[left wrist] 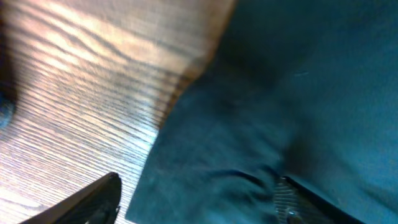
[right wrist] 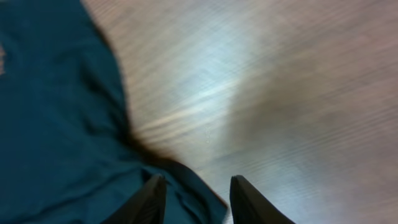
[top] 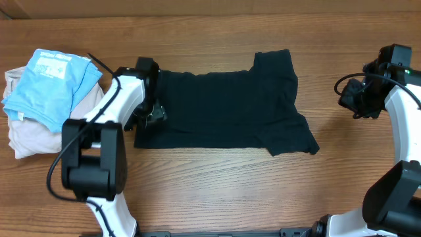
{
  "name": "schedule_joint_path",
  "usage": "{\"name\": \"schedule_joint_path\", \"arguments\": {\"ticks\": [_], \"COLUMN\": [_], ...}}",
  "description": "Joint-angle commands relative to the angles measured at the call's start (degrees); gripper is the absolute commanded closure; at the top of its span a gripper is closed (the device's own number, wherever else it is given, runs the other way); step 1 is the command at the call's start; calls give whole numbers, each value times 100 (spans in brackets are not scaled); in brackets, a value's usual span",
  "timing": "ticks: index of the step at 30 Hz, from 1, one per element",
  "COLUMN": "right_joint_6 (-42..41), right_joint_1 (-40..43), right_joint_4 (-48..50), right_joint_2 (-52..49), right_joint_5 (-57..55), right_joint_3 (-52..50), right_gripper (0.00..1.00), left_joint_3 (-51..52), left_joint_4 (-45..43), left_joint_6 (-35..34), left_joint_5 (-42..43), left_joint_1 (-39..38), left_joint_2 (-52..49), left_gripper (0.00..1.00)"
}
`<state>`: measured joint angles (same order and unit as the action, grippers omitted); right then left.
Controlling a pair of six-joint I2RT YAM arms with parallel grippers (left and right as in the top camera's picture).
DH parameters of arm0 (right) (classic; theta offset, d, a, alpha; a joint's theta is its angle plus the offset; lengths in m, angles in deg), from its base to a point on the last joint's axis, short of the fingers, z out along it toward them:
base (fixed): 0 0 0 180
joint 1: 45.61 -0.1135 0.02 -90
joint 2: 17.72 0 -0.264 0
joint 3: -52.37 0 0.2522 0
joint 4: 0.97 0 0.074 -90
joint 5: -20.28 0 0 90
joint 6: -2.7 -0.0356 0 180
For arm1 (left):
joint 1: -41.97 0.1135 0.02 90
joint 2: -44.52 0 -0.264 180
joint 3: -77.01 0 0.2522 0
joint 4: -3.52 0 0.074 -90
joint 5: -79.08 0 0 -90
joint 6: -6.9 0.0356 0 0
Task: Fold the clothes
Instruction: 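Release the shirt and raise both grippers to the far corners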
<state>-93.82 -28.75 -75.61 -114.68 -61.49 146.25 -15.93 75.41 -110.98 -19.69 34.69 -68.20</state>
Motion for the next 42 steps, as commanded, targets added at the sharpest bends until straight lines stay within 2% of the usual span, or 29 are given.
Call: {"name": "schedule_joint_path", "arguments": {"ticks": [1,5,10,14,19,23,31,36,38,41,42], "right_joint_6": [538,632,850,846,828,831,828,826,828,828,828], "right_joint_1": [-72,-258,-610,-765,-776,-776,-776,-776,-776,-776,-776], "right_joint_4": [275,815,1412,1928,2312,2312,2293,2271,2267,2277,2291], "right_joint_2": [-57,-94,-262,-542,-994,-1108,-1108,-1108,-1108,-1108,-1108], "right_joint_5": [876,979,984,988,988,986,988,988,986,986,986], "right_joint_3": [63,63,63,63,63,63,63,63,63,63,63], "right_gripper": [61,58,46,45,43,43,43,43,44,46,48], "left_joint_3": [-63,-208,-361,-361,-361,-413,-737,-999,-1060,-1062,-1064], "left_joint_4": [-52,-492,-1534,-2522,-3254,-3554,-4144,-4214,-4207,-4170,-4133], "left_joint_6": [199,289,396,538,1029,1303,1311,1309,1285,1287,1287], "left_joint_5": [234,149,68,164,586,944,2065,2238,2310,2452,2450], "left_joint_1": [9,74,157,168,188,306,671,695,695,691,691], "left_joint_2": [310,310,310,260,-98,-420,-1102,-1528,-1626,-1663,-1663], "left_gripper": [17,17,16,14,13,14,22,23,25,44,57]}}
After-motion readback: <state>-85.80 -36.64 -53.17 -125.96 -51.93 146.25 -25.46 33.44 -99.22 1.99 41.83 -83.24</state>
